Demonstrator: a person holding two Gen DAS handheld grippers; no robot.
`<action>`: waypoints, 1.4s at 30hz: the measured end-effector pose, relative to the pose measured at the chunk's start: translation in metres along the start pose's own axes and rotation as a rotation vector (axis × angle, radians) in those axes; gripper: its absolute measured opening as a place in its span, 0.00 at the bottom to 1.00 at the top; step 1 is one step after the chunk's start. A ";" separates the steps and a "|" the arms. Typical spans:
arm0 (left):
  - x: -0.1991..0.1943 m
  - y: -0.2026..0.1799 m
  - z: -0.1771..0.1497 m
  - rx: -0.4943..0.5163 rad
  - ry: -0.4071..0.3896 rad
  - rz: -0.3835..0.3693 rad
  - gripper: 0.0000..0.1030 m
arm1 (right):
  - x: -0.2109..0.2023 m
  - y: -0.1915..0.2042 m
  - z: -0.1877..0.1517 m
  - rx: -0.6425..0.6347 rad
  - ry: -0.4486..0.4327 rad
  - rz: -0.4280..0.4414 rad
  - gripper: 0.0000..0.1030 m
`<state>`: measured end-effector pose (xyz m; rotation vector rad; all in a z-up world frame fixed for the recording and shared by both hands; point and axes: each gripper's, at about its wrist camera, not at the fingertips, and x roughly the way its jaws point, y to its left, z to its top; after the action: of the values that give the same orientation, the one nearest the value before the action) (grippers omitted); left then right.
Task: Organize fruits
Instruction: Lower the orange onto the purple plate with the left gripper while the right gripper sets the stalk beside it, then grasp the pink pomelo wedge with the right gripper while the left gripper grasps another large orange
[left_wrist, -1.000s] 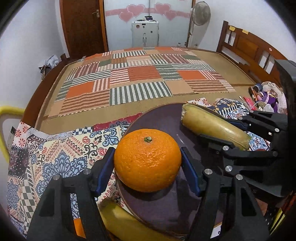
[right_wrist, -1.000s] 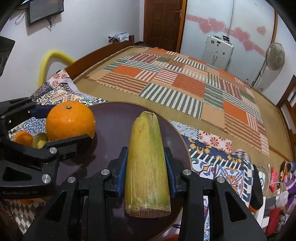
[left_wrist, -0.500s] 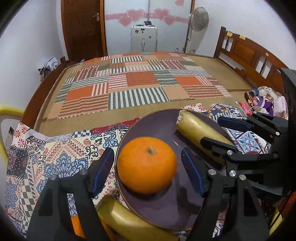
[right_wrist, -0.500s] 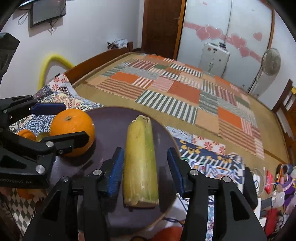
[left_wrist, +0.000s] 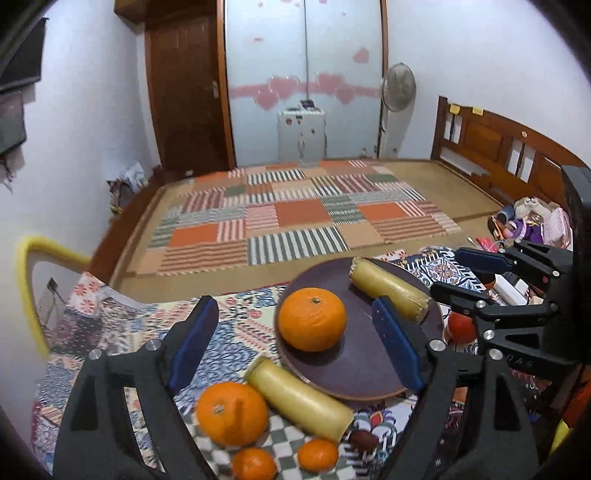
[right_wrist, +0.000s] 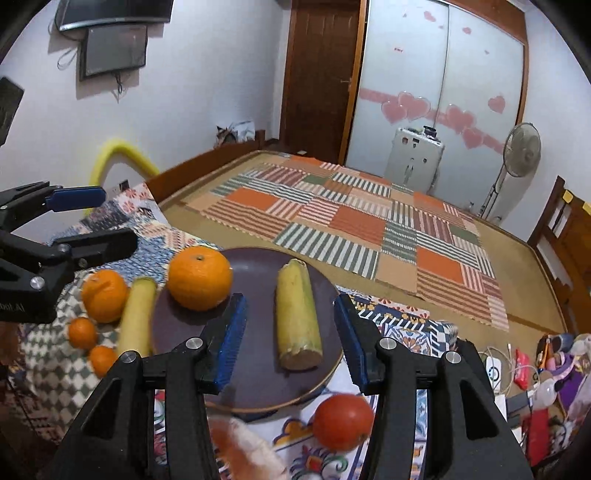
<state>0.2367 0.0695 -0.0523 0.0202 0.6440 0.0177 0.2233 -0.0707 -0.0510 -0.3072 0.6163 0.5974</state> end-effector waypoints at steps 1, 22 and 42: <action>-0.007 0.002 -0.002 -0.002 -0.008 0.007 0.85 | -0.005 0.001 -0.002 0.005 -0.008 0.000 0.44; -0.016 0.046 -0.087 -0.056 0.128 0.062 0.86 | -0.022 0.029 -0.055 0.009 0.002 -0.012 0.55; 0.044 0.061 -0.098 -0.100 0.187 0.008 0.71 | 0.007 0.049 -0.064 -0.004 0.028 0.022 0.55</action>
<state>0.2126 0.1330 -0.1553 -0.0764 0.8296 0.0603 0.1692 -0.0570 -0.1102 -0.3132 0.6457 0.6163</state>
